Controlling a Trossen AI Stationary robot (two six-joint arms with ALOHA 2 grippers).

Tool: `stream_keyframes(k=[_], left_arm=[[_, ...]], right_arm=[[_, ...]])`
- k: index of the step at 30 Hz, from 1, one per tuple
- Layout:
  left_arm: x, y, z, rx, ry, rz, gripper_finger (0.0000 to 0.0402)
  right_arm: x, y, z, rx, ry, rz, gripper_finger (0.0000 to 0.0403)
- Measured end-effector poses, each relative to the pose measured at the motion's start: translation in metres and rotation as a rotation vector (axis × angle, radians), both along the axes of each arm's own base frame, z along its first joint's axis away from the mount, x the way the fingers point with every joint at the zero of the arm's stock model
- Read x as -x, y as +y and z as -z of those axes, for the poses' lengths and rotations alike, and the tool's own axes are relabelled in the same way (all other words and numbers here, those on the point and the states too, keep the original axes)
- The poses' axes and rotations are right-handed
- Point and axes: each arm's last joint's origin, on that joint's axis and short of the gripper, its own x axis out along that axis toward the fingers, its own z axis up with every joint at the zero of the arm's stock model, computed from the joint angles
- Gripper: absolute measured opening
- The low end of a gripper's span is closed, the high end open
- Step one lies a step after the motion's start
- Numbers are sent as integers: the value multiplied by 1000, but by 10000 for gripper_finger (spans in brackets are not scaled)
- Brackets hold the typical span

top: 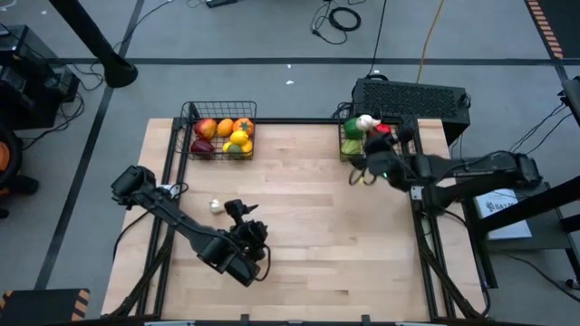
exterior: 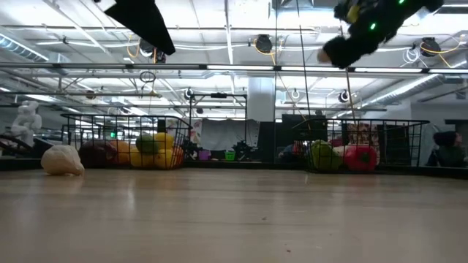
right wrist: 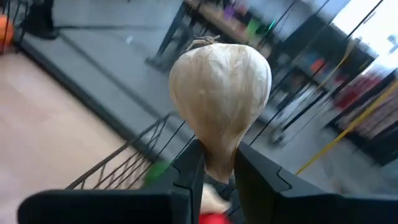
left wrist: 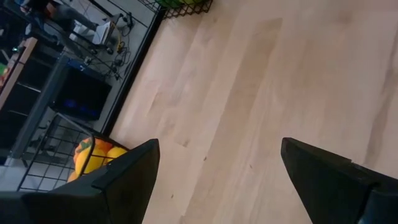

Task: Sort produce into baskets
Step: Put the right white garlic in the right basket, then put the white garlic in the right basket

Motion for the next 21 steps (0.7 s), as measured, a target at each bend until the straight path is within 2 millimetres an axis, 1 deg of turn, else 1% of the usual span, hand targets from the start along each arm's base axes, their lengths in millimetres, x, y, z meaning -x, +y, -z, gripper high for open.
stream_keyframes(k=[4,10,15,18,21], left_arm=[[0,4,0,-15,22,-7,343],[2,6,0,-29,45,-12,343],[4,7,0,-43,68,-12,343],[5,8,0,-44,82,-13,343],[5,8,0,-49,90,-12,343]], right_arm=[[-2,-26,17,-175,-19,31,75],[-4,-53,50,-353,37,171,77],[-5,-62,67,-430,43,262,104],[-5,-63,68,-440,37,270,130],[-5,-62,66,-439,20,259,157]])
